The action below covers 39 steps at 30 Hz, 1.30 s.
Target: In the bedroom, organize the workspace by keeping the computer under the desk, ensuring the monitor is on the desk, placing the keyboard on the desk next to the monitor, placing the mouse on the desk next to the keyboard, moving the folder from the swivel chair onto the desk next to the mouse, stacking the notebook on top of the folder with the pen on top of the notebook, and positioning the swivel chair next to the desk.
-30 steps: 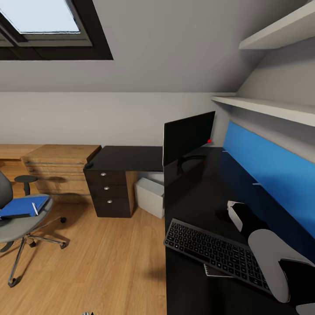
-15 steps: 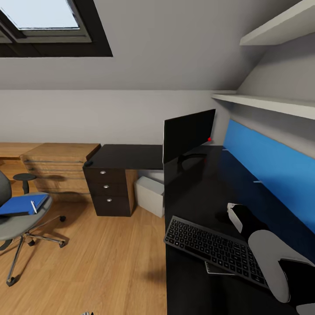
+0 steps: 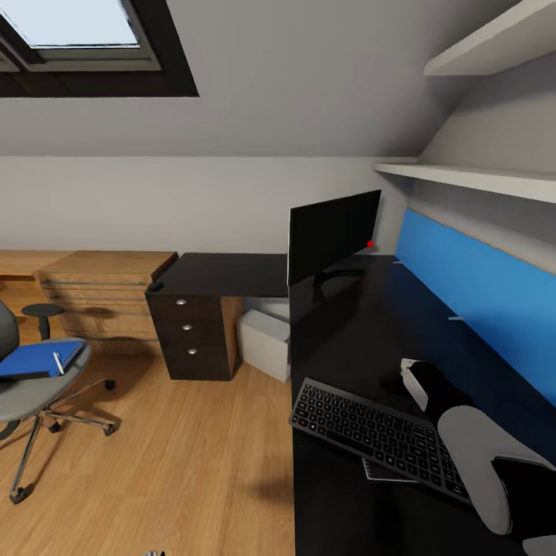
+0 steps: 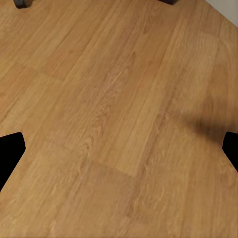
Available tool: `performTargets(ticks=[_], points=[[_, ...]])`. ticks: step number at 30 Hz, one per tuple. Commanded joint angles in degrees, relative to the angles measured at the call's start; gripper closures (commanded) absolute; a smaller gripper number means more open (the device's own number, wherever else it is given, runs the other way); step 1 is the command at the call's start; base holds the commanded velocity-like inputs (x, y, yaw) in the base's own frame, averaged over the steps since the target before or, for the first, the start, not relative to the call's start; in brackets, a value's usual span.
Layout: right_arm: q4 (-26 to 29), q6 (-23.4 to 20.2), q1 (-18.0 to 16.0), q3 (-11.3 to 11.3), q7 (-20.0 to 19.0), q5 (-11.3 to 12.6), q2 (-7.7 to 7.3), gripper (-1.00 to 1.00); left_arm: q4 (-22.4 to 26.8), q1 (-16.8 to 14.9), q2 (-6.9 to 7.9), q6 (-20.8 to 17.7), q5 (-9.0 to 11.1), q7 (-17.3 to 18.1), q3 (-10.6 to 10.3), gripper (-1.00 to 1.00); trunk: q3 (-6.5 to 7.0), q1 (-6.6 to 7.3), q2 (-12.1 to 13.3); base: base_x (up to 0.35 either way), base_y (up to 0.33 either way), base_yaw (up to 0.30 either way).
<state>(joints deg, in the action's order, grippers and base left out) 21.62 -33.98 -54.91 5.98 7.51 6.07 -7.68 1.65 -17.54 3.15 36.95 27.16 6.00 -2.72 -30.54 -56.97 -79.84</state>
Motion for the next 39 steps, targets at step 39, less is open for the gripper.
performTargets(ticks=[39], points=[[-2.02, -0.21, -0.02, 0.01, 0.32, 0.61, 0.2, -1.0, -0.07, -0.04, 1.59, 0.14, 5.08, 0.65, -0.29, -1.0, -0.06, 0.0, -0.03, 0.0, 0.0, 0.0]])
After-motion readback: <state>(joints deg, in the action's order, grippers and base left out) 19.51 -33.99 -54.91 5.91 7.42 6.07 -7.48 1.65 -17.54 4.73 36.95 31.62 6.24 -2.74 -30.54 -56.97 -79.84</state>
